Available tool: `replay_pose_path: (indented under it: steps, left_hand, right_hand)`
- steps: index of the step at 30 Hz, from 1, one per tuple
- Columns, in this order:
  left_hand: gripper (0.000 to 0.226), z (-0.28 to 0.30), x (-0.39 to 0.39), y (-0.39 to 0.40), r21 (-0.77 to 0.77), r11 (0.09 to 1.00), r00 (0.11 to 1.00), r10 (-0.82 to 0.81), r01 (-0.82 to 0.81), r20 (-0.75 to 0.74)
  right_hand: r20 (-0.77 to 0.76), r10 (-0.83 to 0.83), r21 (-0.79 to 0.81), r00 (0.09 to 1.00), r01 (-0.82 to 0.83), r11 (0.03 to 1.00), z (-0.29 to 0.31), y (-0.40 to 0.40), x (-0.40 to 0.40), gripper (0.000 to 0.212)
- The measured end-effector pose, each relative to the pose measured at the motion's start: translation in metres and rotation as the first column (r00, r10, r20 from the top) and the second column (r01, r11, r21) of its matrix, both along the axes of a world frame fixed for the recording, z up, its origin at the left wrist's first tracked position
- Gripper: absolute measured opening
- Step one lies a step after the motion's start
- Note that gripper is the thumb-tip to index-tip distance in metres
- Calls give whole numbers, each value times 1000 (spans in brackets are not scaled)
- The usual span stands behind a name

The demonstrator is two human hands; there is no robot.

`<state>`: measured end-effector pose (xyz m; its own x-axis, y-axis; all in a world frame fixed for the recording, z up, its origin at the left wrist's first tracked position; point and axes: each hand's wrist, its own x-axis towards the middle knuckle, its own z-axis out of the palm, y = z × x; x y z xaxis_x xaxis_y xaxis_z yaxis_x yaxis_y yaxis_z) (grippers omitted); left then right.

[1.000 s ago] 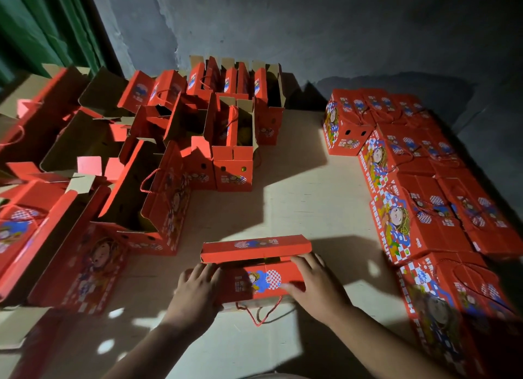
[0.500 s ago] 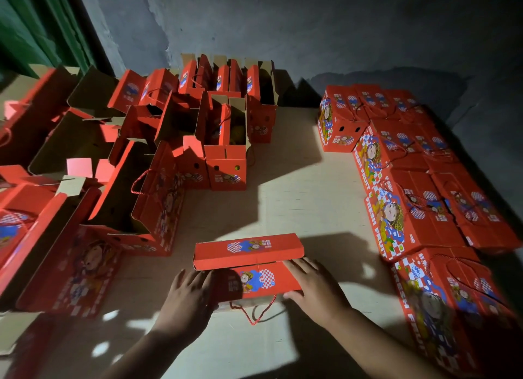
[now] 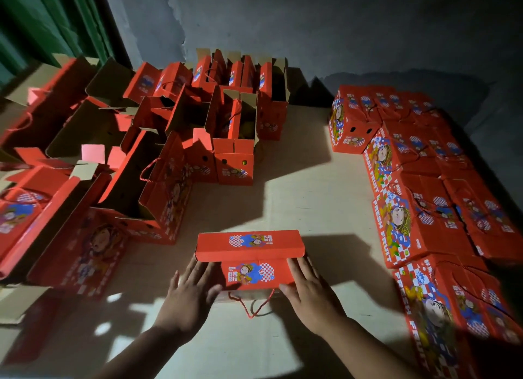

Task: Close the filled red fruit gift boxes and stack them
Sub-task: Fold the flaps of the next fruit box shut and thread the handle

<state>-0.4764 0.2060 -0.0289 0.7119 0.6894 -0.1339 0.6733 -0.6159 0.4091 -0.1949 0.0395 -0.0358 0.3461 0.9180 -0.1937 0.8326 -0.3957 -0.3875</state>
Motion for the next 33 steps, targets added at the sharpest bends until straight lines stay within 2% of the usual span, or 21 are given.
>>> replay_pose_path:
  steps: [2, 4, 6, 7, 9, 10, 11, 13, 15, 17, 19, 21, 23, 25, 27, 31, 33]
  left_hand:
    - [50, 15, 4, 0, -66, 993, 965, 115, -102, 234]
    - [26, 24, 8, 2, -108, 954, 883, 299, -279, 362]
    - [21, 26, 15, 5, -128, 903, 819, 426, -410, 385]
    - [32, 26, 18, 7, -133, 890, 809, 453, -436, 375]
    - [58, 25, 26, 12, -98, 907, 841, 417, -410, 345]
    - [63, 26, 29, 15, -82, 921, 864, 386, -381, 323]
    - [64, 28, 33, 18, -79, 930, 881, 366, -359, 299]
    - [58, 34, 37, 21, -56, 930, 896, 365, -363, 251]
    - [53, 37, 39, 23, 5, 918, 893, 385, -397, 234]
    - [56, 39, 40, 28, 49, 891, 866, 423, -451, 266]
    - [60, 38, 40, 35, 75, 881, 856, 430, -467, 285]
    - [61, 37, 41, 42, 48, 921, 900, 365, -386, 237]
    - [56, 35, 40, 43, 46, 969, 959, 233, -244, 164]
    - [65, 31, 36, 39, 77, 991, 992, 108, -113, 61]
    - [75, 23, 31, 36, 86, 995, 997, 55, -51, -52]
    - [69, 13, 37, 44, 140, 990, 985, 27, -3, -168]
    - [71, 13, 48, 53, 128, 991, 975, -3, 32, -222]
  right_hand:
    - [-136, -128, 99, 982, 142, 985, 5, 2, -1, 63]
    - [-224, -310, 204, 924, 356, 912, 10, 7, 0, 44]
    - [-264, -437, 283, 860, 503, 817, 15, 17, 3, 41]
    - [-294, -448, 310, 844, 528, 791, 16, 22, 6, 47]
    - [-347, -359, 351, 866, 475, 807, 16, 32, 12, 58]
    - [-348, -292, 350, 891, 413, 841, 15, 36, 16, 61]
    - [-324, -230, 334, 918, 339, 880, 14, 40, 21, 59]
    - [-237, -167, 315, 957, 239, 919, 14, 43, 27, 40]
    - [-200, -200, 340, 959, 259, 904, 15, 46, 30, 27]
    - [-238, -275, 351, 932, 346, 870, 18, 51, 35, 36]
    - [-297, -283, 344, 912, 378, 859, 20, 56, 41, 50]
    - [-366, -237, 323, 900, 362, 874, 25, 63, 47, 54]
    - [-382, -171, 322, 908, 304, 896, 26, 68, 50, 45]
    - [-324, -102, 281, 941, 199, 939, 22, 68, 50, 42]
    - [-231, -38, 174, 972, 80, 982, 15, 65, 51, 51]
    - [-123, 115, 54, 986, -108, 993, 8, 67, 54, 65]
    - [-17, 204, -9, 979, -204, 979, 8, 73, 53, 70]
